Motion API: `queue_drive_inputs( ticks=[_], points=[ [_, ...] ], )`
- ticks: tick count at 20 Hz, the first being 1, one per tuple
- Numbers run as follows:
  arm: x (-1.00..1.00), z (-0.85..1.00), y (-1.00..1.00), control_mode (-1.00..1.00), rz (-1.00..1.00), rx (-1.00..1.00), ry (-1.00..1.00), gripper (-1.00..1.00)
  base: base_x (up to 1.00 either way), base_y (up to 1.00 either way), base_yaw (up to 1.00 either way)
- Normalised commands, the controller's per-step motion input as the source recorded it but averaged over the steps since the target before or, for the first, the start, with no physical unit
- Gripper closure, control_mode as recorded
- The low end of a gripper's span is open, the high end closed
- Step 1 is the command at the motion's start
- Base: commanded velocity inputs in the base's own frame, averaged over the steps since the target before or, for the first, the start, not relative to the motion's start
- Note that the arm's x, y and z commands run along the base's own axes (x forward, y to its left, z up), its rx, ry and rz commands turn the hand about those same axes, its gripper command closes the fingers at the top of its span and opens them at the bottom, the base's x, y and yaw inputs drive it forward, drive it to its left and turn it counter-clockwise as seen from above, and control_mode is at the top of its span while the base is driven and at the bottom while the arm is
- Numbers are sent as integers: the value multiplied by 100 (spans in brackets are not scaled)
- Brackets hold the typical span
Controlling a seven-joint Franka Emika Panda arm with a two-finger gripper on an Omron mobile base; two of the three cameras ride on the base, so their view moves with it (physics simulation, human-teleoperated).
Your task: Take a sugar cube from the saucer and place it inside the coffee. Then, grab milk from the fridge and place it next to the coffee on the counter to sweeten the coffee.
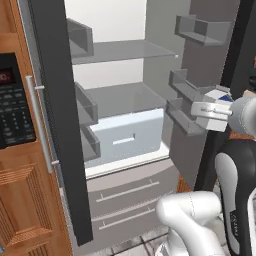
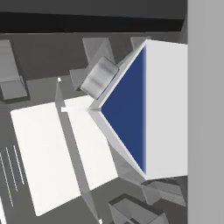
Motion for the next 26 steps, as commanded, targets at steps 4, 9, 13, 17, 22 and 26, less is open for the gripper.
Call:
queue_drive_inputs(
  ticks=[4, 9, 13, 17, 22, 26],
  points=[
    [0, 0, 0, 100, 0, 0, 0, 100, -61, -9, -33],
    [0, 0, 0, 100, 0, 0, 0, 100, -45, -29, -46],
    [0, 0, 0, 100, 0, 0, 0, 100, -23, -54, -54],
    [0, 0, 0, 100, 0, 0, 0, 100, 1, -65, -52],
    [0, 0, 0, 100, 0, 0, 0, 100, 40, -70, -45],
    [0, 0, 0, 100, 0, 0, 0, 100, 95, -62, -31]
  ],
)
